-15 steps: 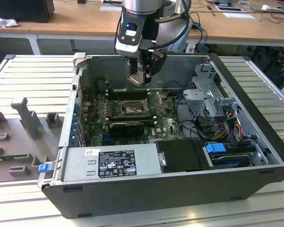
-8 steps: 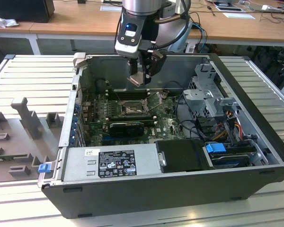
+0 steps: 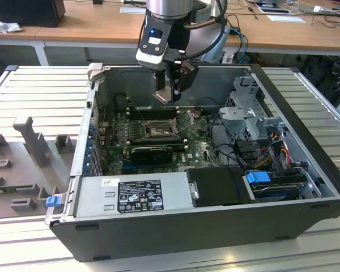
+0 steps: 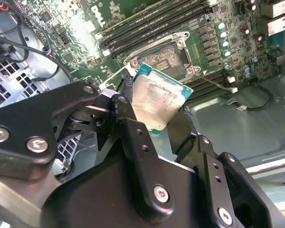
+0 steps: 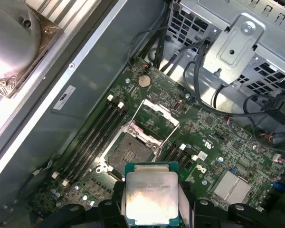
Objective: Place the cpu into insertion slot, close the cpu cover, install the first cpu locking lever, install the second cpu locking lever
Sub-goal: 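Place the cpu into insertion slot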
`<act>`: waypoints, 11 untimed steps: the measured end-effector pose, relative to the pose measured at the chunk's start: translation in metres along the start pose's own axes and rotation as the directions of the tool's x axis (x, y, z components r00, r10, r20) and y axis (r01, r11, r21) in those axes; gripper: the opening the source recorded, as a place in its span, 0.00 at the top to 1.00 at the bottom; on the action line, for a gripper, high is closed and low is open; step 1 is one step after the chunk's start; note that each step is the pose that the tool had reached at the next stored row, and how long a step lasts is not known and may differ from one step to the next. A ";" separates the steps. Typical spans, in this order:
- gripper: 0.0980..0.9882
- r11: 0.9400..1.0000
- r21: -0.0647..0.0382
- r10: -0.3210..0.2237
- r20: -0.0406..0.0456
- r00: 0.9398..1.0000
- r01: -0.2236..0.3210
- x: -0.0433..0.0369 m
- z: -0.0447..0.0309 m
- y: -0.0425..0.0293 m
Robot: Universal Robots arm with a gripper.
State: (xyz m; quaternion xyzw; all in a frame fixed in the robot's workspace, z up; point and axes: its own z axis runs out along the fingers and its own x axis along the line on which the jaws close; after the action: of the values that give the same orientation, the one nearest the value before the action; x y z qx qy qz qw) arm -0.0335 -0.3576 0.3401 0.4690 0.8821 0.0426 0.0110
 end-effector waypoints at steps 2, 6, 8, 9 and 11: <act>0.52 1.000 0.000 0.017 0.001 1.000 -0.017 0.0000 0.0002 0.0000; 0.52 0.999 -0.001 0.048 0.004 0.999 -0.048 0.0000 0.0008 0.0000; 0.52 0.999 -0.001 0.051 0.004 0.999 -0.051 0.0000 0.0009 -0.0001; 0.52 0.999 -0.001 0.053 0.005 0.999 -0.053 0.0000 0.0010 -0.0001; 0.52 0.998 -0.001 0.058 0.005 0.998 -0.058 0.0001 0.0014 -0.0002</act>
State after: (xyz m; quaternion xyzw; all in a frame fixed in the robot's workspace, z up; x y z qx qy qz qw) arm -0.0336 -0.3576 0.3387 0.4947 0.8680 0.0422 0.0122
